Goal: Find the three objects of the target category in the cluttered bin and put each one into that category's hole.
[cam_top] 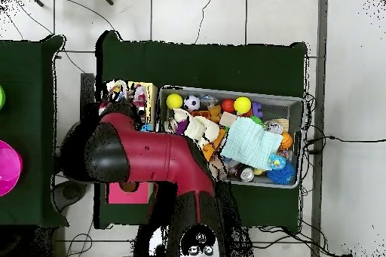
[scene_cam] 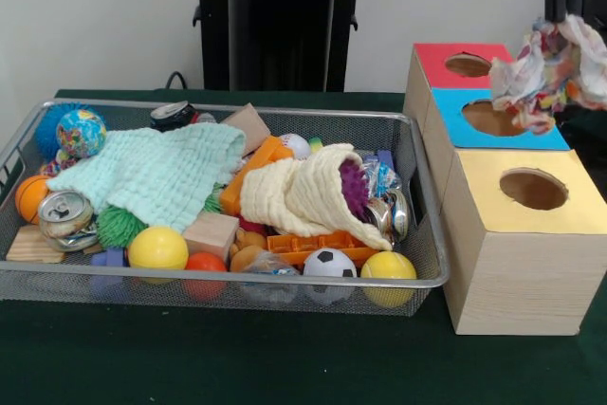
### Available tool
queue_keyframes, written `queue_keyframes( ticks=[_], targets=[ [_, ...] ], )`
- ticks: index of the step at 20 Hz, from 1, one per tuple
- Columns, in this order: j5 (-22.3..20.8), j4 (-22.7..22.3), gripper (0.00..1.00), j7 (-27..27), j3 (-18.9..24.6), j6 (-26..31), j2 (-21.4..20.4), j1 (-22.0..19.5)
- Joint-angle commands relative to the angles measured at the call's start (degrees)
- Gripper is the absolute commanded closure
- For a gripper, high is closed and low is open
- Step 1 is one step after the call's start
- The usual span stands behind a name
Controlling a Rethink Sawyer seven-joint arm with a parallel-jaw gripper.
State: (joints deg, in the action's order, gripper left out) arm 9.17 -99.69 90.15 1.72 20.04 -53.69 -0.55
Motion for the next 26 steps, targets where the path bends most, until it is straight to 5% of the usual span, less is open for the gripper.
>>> queue_keyframes(
  ticks=[1,16,26],
  targets=[
    [-2.09,2.24,1.0,8.51,1.85,-4.13,6.84,0.56],
    [-1.11,1.49,1.0,10.31,0.29,-8.72,9.78,1.94],
    [-1.75,-1.26,1.0,11.78,1.34,-16.88,12.84,1.21]
  ],
)
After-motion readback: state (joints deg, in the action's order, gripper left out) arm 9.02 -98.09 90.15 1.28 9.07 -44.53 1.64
